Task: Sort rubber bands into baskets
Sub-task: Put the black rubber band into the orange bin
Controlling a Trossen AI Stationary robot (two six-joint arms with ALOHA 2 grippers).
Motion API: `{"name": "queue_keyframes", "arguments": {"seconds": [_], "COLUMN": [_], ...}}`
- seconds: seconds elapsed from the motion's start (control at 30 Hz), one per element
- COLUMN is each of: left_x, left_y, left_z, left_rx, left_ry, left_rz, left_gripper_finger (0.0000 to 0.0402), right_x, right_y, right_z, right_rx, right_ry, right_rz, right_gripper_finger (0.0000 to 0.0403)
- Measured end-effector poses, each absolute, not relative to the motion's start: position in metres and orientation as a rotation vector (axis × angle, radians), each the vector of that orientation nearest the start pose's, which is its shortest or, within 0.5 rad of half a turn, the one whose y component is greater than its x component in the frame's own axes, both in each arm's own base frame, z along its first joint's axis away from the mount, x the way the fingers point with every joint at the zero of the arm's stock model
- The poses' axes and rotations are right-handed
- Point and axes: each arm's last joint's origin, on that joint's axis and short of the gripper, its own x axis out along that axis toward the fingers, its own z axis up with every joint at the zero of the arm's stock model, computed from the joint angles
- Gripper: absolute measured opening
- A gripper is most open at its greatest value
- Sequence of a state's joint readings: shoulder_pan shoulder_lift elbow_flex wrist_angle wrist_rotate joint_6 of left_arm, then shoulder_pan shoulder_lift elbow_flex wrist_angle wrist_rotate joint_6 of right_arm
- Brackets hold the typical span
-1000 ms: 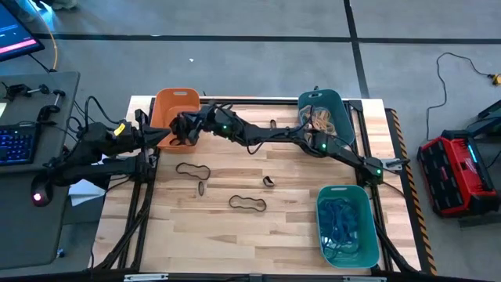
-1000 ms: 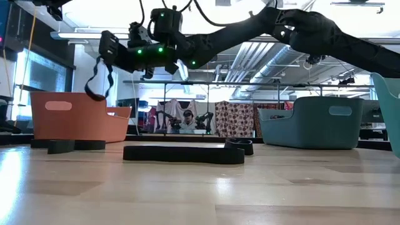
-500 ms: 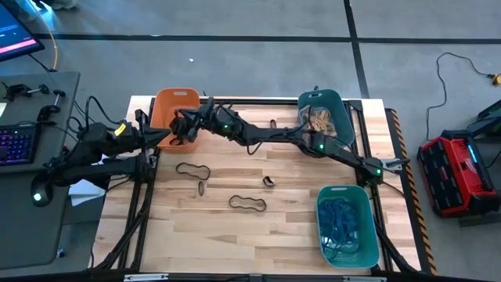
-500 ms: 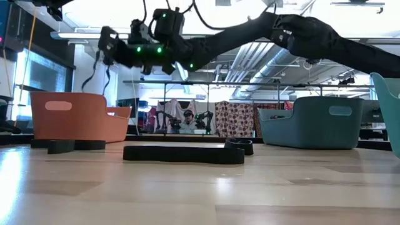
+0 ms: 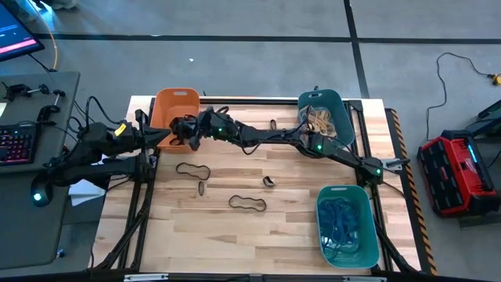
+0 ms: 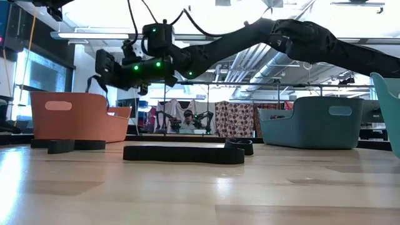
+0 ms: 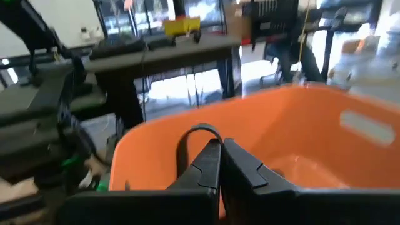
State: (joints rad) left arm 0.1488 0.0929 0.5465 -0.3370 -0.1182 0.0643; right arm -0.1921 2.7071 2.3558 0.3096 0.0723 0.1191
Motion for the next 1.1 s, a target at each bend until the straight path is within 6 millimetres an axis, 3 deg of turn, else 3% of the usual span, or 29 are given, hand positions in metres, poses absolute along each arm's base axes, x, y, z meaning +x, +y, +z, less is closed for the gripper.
{"name": "queue_keyframes", "arguments": {"seconds": [0.4,0.83,0.97,1.1], "left_x": [0.046,0.046,0.046,0.046], "left_y": [0.01,0.01,0.01,0.01], "left_z": [0.3,0.299,0.299,0.298], "left_rx": [0.066,0.07,0.083,0.083], "left_ry": [-0.106,-0.095,-0.088,-0.079], "left_rz": [0.27,0.27,0.271,0.267], "left_gripper_finger": [0.0,0.0,0.0,0.0], "right_x": [0.595,0.595,0.595,0.592], "right_y": [-0.113,-0.11,-0.108,-0.108], "right_z": [0.169,0.168,0.168,0.174], "right_rx": [0.201,0.269,0.286,0.261], "right_ry": [0.163,0.173,0.18,0.24], "right_rz": [-0.199,-0.19,-0.145,-0.146], "right_gripper_finger": [0.0014,0.0189,0.0194,0.016]}}
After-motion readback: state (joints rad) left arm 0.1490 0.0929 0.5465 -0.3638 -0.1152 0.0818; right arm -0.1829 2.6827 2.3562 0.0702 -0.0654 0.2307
